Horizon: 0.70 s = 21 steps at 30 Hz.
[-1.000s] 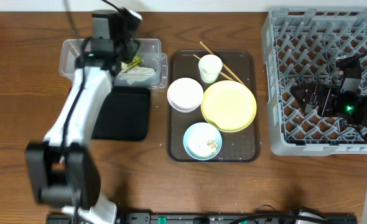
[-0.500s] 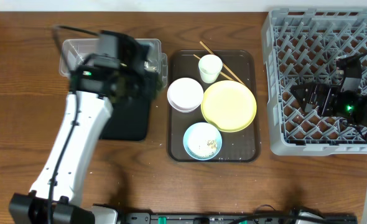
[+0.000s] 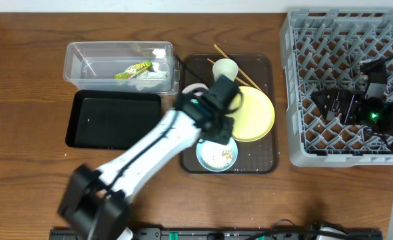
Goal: Sort waste into correct bins and load items into the dishwasher rack
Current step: 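Grasp the rim of the light-blue bowl with the left gripper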
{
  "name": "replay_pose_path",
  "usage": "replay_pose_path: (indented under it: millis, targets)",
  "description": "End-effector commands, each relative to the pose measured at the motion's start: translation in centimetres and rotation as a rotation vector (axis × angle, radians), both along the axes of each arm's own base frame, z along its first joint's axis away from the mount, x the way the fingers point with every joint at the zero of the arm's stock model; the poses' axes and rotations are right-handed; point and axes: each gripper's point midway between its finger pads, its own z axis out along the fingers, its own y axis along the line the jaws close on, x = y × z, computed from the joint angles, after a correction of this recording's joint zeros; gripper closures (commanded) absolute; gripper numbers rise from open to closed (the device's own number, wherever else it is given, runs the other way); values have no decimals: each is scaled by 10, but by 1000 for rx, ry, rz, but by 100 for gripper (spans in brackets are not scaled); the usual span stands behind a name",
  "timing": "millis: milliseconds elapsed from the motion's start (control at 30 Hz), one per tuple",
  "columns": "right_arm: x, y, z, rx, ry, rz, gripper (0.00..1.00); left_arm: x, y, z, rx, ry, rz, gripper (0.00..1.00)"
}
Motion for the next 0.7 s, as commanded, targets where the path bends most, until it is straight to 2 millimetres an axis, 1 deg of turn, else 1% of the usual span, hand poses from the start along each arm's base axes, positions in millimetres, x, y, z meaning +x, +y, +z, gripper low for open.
replay_pose_path:
  millis: [0,133,367,433,667]
  targets:
    - [1,-3,8,-7,-22,-7,1,-7,-7,-30,65,34,45,56]
    - [-1,-3,7,-5,-13,-7,1,-14,-23,-43,65,40,22,56]
    - [-4,-2,5,1,3,-7,1,-22,-42,-47,39,43,57,55]
    - [-4,-2,5,2,6,-7,1,-24,-43,-51,45,48,54,55]
    - [-6,-1,4,4,14,-7,1,-31,-44,-74,94,85,69,55]
